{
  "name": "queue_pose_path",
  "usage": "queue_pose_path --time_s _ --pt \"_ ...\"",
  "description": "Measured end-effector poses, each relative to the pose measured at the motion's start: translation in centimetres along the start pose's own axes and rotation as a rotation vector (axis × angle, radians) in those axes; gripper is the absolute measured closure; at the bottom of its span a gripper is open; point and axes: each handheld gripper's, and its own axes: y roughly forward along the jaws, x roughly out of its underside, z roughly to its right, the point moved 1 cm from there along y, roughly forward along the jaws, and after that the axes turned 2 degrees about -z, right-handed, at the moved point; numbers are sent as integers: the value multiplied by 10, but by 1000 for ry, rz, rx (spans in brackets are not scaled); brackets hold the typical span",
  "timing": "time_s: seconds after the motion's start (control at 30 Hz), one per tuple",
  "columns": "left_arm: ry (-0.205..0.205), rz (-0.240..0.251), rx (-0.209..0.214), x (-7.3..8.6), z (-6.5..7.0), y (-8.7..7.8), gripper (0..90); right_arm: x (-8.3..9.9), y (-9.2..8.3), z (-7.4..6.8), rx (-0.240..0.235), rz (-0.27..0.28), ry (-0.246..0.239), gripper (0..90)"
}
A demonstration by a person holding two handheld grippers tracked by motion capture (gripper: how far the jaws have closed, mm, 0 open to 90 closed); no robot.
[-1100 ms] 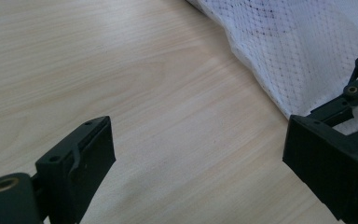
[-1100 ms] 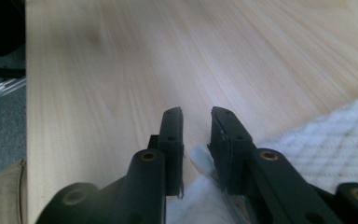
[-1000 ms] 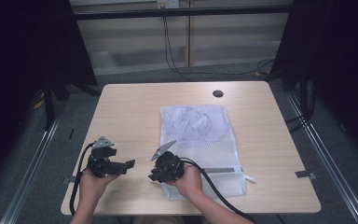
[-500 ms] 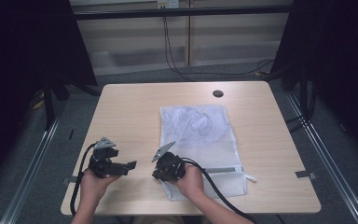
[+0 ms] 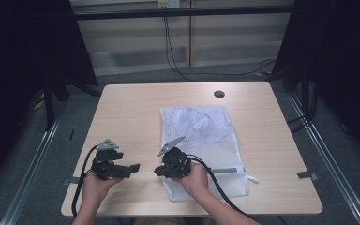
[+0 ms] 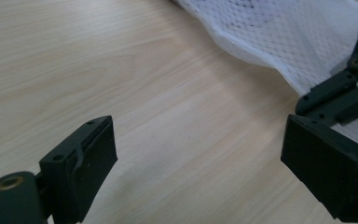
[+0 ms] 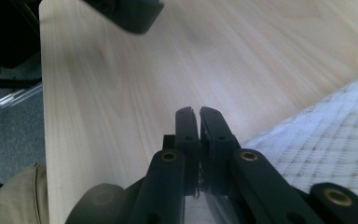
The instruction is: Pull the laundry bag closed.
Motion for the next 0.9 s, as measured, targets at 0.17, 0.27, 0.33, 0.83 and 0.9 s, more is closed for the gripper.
queue_pose_path --time_s 0.17,0.27,0.33,0.83,0.9 --pt "-26 15 69 0 5 4 99 -1 -6 3 -2 25 24 868" --pt "-7 -18 141 0 15 14 98 -2 -10 4 4 29 40 870" --pt "8 -44 165 0 20 19 98 -2 -12 6 10 36 41 871" --pt "-11 -73 302 1 45 45 245 -4 -22 6 7 86 66 871" --pt "-12 -69 316 2 46 48 288 -4 -24 6 3 92 62 871"
